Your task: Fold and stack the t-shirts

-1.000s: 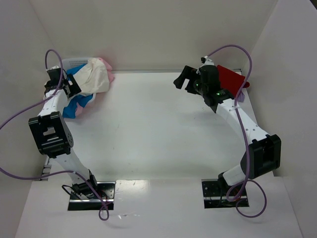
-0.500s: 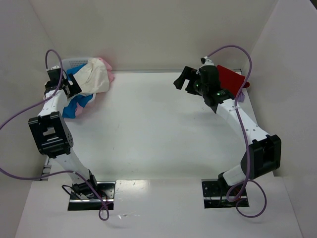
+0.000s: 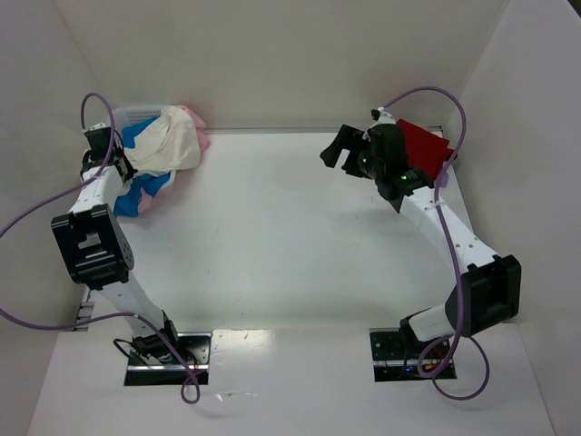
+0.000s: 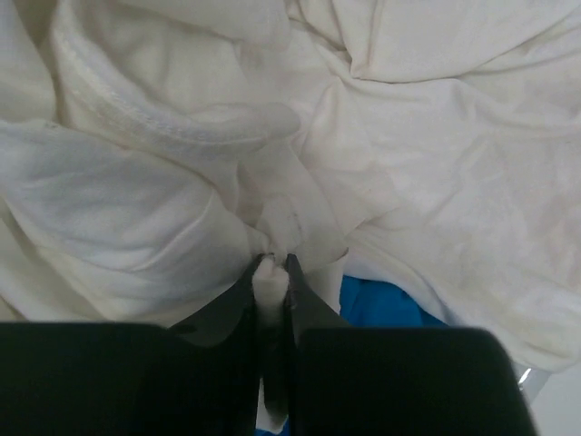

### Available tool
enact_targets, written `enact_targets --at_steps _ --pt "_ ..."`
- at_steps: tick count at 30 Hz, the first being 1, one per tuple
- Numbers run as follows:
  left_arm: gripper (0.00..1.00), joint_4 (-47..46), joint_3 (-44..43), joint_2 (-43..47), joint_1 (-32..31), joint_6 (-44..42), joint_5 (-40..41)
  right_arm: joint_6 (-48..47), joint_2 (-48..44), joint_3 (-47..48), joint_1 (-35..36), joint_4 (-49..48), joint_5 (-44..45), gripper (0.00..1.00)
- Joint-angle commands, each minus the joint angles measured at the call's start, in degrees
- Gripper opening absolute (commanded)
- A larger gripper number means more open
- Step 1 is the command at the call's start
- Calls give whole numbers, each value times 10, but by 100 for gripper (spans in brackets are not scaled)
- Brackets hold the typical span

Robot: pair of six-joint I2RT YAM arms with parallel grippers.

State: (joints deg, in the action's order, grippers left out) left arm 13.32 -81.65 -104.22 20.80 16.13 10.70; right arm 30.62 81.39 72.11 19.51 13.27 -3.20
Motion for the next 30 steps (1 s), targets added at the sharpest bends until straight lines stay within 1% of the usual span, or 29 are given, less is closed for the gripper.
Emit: enact_targets --at_steps 1,3,5,7,9,10,12,14,17,21,25,26,27,30 --pt "4 6 -26 4 1 -5 -34 3 -26 -5 0 -12 8 100" --pt "3 24 -48 20 1 -5 -55 3 -26 -5 0 -17 2 100" --pt "4 45 -79 42 1 -11 -86 8 -26 -10 0 -24 -4 100" --pt "4 69 -112 59 1 -16 -157 10 -26 -11 0 -25 -4 100" --pt "1 103 -147 76 -1 -18 -195 14 -31 -21 0 -29 -4 100" --pt "1 129 -180 87 -12 -25 -213 14 -31 -21 0 -29 -4 100" --pt "1 165 -222 98 -44 -46 -213 14 -45 -26 0 -34 -4 100" --pt "1 205 -272 117 -75 -71 -235 3 -58 -26 0 -29 3 100" --pt "1 236 -324 152 -125 -72 -278 -8 -71 -21 -4 -20 20 100" --pt "0 238 -342 191 -188 -53 -340 -16 -100 -8 -24 -5 25 100" --pt "0 288 -344 241 -284 -60 -403 -27 -141 -7 -43 14 40 100" --pt "0 295 -335 250 -290 -60 -407 -27 -149 -8 -45 16 40 100" --pt "0 300 -326 262 -318 -59 -412 -27 -158 -15 -52 22 41 100" --pt "0 290 -272 298 -365 -39 -474 -27 -177 -32 -75 28 40 100"
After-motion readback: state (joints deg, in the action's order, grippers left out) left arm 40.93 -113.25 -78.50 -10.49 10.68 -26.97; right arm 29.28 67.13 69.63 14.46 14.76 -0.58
